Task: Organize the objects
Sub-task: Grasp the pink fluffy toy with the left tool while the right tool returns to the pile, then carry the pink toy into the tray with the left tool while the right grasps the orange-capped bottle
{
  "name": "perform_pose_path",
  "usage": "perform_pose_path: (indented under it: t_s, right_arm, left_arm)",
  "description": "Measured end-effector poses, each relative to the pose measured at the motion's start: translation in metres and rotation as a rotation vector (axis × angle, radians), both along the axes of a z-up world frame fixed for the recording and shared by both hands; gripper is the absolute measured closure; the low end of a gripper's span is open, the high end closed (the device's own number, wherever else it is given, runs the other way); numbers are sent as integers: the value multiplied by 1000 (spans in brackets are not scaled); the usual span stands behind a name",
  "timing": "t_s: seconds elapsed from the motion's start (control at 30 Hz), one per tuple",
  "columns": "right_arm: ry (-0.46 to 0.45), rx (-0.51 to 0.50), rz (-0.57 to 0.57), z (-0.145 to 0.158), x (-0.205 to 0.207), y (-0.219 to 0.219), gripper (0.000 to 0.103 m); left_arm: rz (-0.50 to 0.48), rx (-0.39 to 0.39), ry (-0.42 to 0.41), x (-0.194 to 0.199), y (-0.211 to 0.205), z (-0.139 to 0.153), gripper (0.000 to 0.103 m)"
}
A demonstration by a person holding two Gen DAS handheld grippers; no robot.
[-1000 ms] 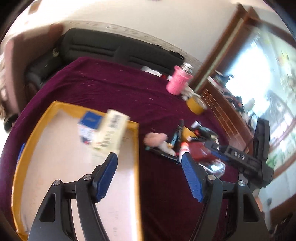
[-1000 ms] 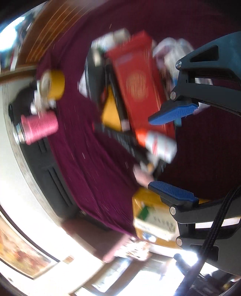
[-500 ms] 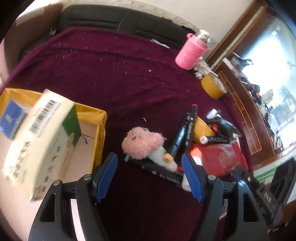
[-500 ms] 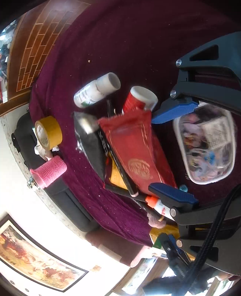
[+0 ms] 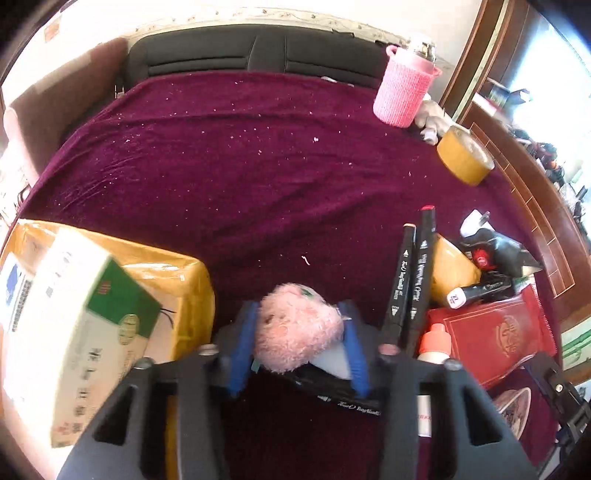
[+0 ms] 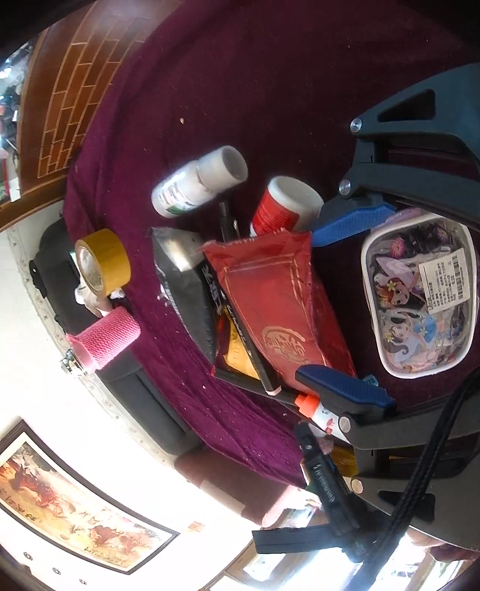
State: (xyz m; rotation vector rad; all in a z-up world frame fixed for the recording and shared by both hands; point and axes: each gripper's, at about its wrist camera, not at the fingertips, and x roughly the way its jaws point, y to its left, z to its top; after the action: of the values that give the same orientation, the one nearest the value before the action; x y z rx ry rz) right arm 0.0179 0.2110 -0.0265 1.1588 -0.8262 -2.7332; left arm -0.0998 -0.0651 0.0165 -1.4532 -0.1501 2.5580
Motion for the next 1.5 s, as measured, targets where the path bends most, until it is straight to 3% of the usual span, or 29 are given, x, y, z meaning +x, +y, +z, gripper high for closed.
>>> perform_pose_path:
  t_s: [0.17, 0.2, 0.53, 0.77, 0.97, 1.2, 1.27, 1.4, 1.5]
  right_arm:
    - [-2, 40, -14, -1, 0, -2, 38]
    - [-5, 49, -14, -1, 0, -3, 38]
    - [4, 111, -45, -1, 1, -6, 38]
    - [15, 44, 48, 28, -2, -14, 34]
    - [40, 171, 109, 58, -7, -45, 34]
    - [-29, 345, -94, 69, 17, -35, 34]
    - [-15, 312, -58, 75, 19, -38, 34]
    - [-59, 187, 181, 68, -7, -79, 34]
    - [-141, 246, 275, 46, -36, -119, 34]
  left_arm:
    - [5, 80, 25, 11, -17, 14, 82]
    - [0, 99, 35, 15, -20, 19, 88]
    - [-17, 314, 147, 71, -70, 76, 87]
    - [27, 292, 282, 125, -118, 106, 87]
    - [91, 273, 315, 152, -166, 99, 87]
    - [132, 301, 327, 160, -202, 87, 87]
    - [133, 301, 333, 162, -205, 83, 87]
    - [134, 325, 340, 169, -212, 77, 87]
    - [143, 332, 347, 178, -220, 76, 87]
